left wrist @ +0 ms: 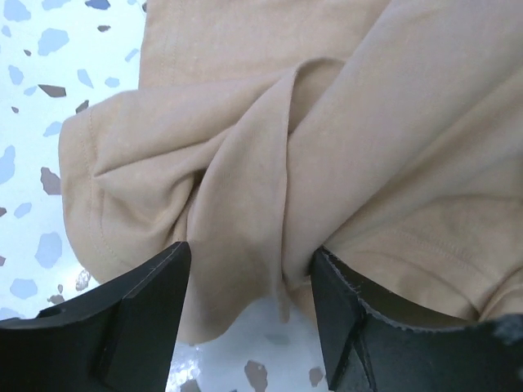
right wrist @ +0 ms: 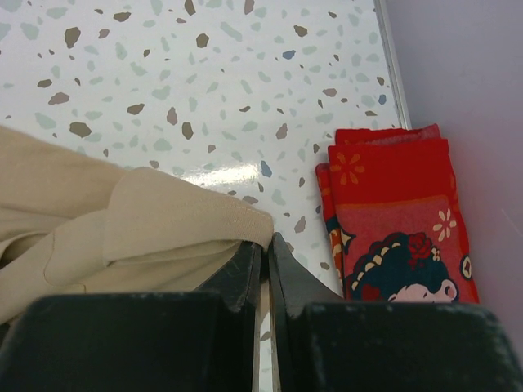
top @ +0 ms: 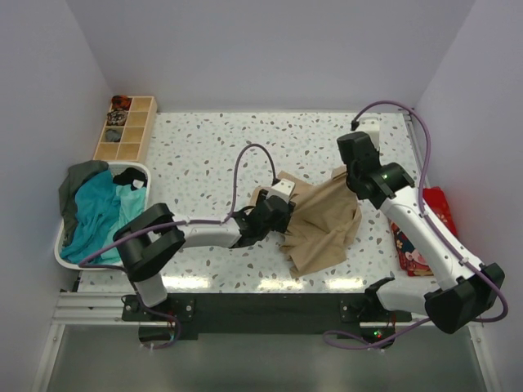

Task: Fold and stack the t-shirts
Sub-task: Flatten out the tshirt

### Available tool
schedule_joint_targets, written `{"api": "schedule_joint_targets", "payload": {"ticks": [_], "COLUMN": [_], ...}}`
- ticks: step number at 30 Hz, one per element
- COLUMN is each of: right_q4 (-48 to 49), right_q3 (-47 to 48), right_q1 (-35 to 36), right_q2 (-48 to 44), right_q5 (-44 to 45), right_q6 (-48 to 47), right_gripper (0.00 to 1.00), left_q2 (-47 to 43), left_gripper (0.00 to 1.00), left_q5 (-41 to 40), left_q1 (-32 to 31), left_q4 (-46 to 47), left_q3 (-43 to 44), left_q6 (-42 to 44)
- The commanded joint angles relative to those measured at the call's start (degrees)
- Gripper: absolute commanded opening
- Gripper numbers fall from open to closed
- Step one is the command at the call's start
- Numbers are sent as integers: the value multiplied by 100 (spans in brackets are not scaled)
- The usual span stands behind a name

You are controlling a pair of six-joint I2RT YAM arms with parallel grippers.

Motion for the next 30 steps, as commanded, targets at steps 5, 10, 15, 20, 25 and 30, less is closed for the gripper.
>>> {"api": "schedule_joint_targets", "payload": {"ticks": [5,10,15,20,25,30], "right_q4": [190,190,225,234,234,243], "right_q3": [55,46,11,-42,-42,-50], "right_q1": [-105,-123,-123,-123,-132,-140], "right_q2": [-87,-60,-69,-69,-78,-104], "right_q5": [133,54,19,-34,-43,-34], "right_q6": [-112,-112,-112,-112,-112,-129], "right_gripper": [4,4,6,6,7,7], "left_q2": [-793,-723,-530,-372,-64,-38], "left_gripper": [69,68,68,67,31,5], "left_q5": [913,1099,1361,1608,1486,1178], "left_q1": [85,102,93,102,102,102], "left_q4": [612,700,823,990,885,779], "left_q3": [-706,-759,-654,-540,-364,-363], "left_q6": [518,615,624,563,493,492]}}
